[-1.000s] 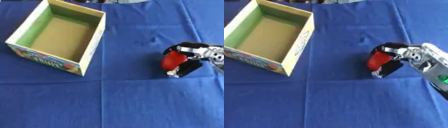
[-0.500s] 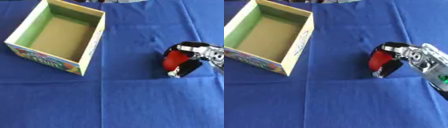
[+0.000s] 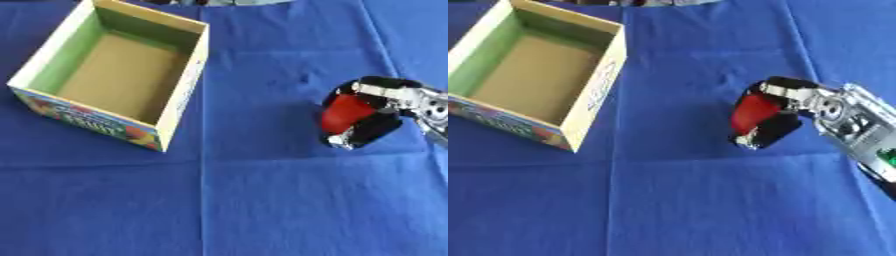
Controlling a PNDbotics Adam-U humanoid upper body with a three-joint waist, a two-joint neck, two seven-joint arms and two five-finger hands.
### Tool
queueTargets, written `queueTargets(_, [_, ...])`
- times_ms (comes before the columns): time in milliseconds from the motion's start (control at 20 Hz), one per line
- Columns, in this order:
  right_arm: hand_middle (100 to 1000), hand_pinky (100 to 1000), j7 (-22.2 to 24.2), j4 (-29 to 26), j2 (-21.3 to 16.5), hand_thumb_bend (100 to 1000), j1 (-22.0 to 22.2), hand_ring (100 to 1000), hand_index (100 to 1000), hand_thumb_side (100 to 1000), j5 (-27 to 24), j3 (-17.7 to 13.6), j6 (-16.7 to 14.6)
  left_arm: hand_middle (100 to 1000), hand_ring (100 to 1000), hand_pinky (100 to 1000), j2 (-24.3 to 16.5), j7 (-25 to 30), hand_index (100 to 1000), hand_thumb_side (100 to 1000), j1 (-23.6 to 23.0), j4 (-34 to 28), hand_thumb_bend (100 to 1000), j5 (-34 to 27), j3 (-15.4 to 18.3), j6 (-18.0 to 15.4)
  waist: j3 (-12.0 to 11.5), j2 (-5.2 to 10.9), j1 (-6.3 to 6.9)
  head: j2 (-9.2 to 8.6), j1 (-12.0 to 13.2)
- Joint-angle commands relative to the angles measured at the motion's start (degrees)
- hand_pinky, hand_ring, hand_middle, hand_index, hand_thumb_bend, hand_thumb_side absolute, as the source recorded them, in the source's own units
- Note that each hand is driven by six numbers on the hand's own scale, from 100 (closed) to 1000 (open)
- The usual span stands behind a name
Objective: Pick up objects on the table and place them in the box.
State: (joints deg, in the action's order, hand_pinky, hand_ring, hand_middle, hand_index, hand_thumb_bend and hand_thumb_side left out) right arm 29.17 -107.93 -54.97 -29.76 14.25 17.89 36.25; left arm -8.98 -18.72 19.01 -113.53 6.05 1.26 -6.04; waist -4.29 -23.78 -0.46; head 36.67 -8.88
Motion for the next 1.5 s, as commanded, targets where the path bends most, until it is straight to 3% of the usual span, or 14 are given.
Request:
queueTargets(50, [616,344,-0.8,-2.2,-3.0,100,-1.4,528,671,337,-0.2,-1.4,0.4,830,882,603,-0.3,-0.1,720,986,0.3,-1.1,100,-0.3,-0.2,0.0,0.0,1.27,-0.17,-0.26,-0.2])
queueTargets(400, [588,339,-0.5,-5.3,-5.1,100,-6.1,521,600,393,2.5,-1.9,-0.5,830,882,602,-0.5,-0.1,718,986,0.0,-1.1,100,-0.3,-0.3,0.1,-0.1,1.85,-0.72,0.05,-0.2])
queueTargets(550, [558,331,0.2,-6.5,-4.6,100,-11.6,513,579,387,3.6,-1.6,-1.1,830,882,603,-0.7,0.1,718,985,-0.2,-1.1,100,-0.2,-0.4,0.2,-0.4,2.35,-1.20,0.26,-0.3])
queueTargets(750, [553,330,3.1,-4.9,-1.4,100,-19.8,510,554,378,5.9,0.5,-1.6,829,881,602,-0.9,0.2,717,984,-0.5,-1.1,100,-0.2,-0.5,0.3,-0.9,2.86,-1.77,0.44,-0.5])
queueTargets(1000, [557,329,6.9,1.8,5.0,100,-29.7,510,552,373,10.4,3.6,-3.4,829,881,602,-1.2,0.2,717,984,-0.7,-1.1,100,-0.2,-0.6,0.4,-1.9,3.06,-2.34,0.49,-0.9])
queueTargets(1050, [557,329,7.4,3.2,6.1,100,-31.1,509,551,598,11.3,4.1,-4.0,830,881,602,-1.3,0.1,716,1000,-0.7,-1.1,100,-0.2,-0.6,0.4,-2.1,3.06,-2.41,0.45,-0.9])
queueTargets(1100, [557,329,7.8,4.6,7.4,100,-32.6,509,551,372,12.2,4.5,-4.6,829,881,602,-1.3,0.1,716,983,-0.6,-1.1,100,-0.2,-0.6,0.4,-2.3,3.04,-2.51,0.40,-1.0])
queueTargets(1500, [549,323,8.7,19.0,19.4,100,-42.9,502,550,368,19.8,6.1,-8.8,829,881,602,-1.4,0.4,715,982,0.3,-1.1,100,-0.4,-1.0,0.4,-5.0,2.14,-3.41,-0.71,-3.3])
